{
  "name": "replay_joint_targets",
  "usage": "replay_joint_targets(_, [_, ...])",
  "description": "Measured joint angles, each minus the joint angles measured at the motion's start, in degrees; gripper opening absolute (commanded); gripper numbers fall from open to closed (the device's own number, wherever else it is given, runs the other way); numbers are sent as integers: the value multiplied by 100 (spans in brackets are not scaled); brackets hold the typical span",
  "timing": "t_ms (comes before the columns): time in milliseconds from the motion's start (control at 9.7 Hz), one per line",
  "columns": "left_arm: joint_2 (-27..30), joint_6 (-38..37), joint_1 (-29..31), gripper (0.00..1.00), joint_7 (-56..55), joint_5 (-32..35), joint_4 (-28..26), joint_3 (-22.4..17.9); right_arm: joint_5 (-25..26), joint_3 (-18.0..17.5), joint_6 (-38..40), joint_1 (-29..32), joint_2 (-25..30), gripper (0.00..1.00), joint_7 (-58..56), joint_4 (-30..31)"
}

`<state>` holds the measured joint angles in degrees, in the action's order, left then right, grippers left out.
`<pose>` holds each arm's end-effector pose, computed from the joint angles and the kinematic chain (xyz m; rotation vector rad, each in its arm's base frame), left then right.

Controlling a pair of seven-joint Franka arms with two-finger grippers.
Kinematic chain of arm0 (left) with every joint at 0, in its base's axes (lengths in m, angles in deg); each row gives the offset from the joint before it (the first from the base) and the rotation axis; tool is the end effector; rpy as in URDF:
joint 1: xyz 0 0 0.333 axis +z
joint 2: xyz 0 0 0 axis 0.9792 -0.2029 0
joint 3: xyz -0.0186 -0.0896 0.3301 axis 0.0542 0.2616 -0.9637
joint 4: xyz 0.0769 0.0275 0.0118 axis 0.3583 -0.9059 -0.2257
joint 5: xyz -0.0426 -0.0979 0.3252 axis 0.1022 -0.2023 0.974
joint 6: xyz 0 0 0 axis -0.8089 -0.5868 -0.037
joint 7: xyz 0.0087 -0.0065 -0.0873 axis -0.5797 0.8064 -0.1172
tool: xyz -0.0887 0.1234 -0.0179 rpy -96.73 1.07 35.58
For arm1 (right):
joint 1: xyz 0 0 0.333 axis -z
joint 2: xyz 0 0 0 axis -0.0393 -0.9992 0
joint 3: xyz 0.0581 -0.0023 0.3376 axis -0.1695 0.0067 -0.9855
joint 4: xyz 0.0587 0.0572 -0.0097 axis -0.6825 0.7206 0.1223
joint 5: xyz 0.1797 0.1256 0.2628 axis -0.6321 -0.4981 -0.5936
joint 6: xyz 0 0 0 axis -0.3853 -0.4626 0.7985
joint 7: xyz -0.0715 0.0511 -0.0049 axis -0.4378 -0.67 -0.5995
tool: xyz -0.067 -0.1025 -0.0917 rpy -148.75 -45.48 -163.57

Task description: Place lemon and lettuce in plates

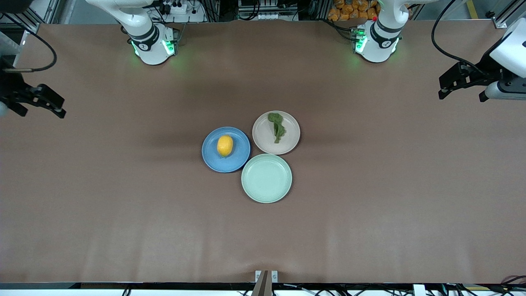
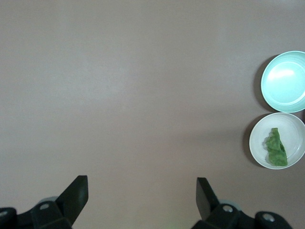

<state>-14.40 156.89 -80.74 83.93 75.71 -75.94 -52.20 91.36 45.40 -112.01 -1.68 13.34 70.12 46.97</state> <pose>0.4875 -0.0678 0.6416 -3.1363 0.1385 -0.0579 0.4996 -0.0058 0.6229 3.0862 -0.0765 0.1977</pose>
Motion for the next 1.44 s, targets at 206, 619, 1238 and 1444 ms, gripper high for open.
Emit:
replay_joint_targets(206, [-2,0,4,100,0,0,-6,-12,7,35,9,-23,-117,100,-3,-81])
replay_joint_targets(619, [-62,0,101,100,-1,0,-15,-17,6,207,-18,-94,-256,100,-243,-221])
replay_joint_targets(1238, [-140,-20,99,100,-46,0,-21,-14,-174,241,326,-118,-354,100,40,-390])
replay_joint_targets(1444, [-161,-20,87,100,-60,0,-23,-14,-202,255,415,-117,-407,100,113,-471])
